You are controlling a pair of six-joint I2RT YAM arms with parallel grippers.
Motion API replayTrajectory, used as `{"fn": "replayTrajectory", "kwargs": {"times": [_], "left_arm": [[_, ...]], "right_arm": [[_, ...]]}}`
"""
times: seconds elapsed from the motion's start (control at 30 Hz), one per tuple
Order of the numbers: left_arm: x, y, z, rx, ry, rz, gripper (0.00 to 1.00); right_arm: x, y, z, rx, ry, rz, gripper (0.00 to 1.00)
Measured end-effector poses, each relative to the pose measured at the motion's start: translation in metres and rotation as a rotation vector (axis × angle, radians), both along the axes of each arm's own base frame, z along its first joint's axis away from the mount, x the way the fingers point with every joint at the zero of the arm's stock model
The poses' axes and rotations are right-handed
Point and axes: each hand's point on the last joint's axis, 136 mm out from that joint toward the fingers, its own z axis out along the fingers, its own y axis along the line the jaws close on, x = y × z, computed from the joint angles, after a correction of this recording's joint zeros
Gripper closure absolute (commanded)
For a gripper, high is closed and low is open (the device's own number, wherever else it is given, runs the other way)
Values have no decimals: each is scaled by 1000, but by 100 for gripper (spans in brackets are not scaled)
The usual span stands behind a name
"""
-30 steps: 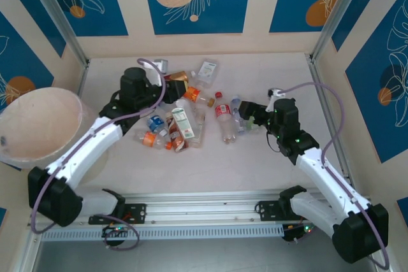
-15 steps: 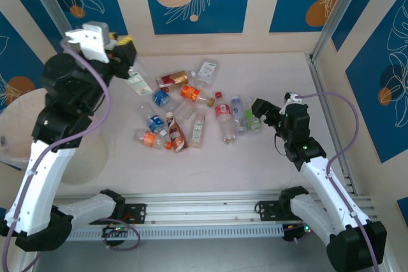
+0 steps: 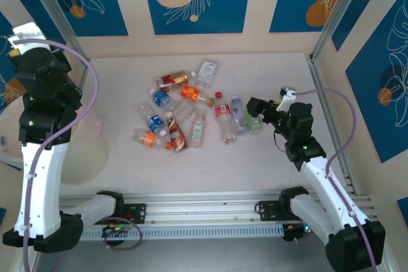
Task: Put the plastic bottles in the bin
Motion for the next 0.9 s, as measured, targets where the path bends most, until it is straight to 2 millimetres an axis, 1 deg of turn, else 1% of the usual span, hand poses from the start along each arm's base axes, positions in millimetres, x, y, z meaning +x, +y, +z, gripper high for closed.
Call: {"fn": "replayTrajectory", "kwargs": {"times": [0.1,0.2,0.33,0.4,0.47,0.57,0.63,0.67,0.73,0.8,0.9], "left_arm": [[9,20,-42,-50,85,65,100],[17,41,-79,-123,138,115,100],[14,68,-130,-237,177,184,98],[7,81,-156,-299,188,222,96],[-2,91,-177,-353,188,257,95],[-12,100,-203,-424,173,285,94],[-13,102,-218,-468,173,289,92],[-12,103,-228,-492,176,287,89],[-6,100,-244,-534,183,269,72],[-1,97,-256,-568,187,243,51],[6,91,-264,-612,173,206,44]], "right_arm": [[-10,29,9,-49,-44,141,0],[-19,50,20,-88,-95,230,1],[-24,59,22,-121,-125,270,0],[-26,61,22,-129,-132,284,1],[-27,63,22,-138,-139,293,0],[-28,65,22,-147,-146,301,1],[-28,66,22,-151,-150,305,0],[-28,66,22,-153,-151,306,0],[-28,66,22,-154,-152,307,0],[-28,66,22,-154,-152,307,1],[-28,66,22,-154,-152,306,1]]}}
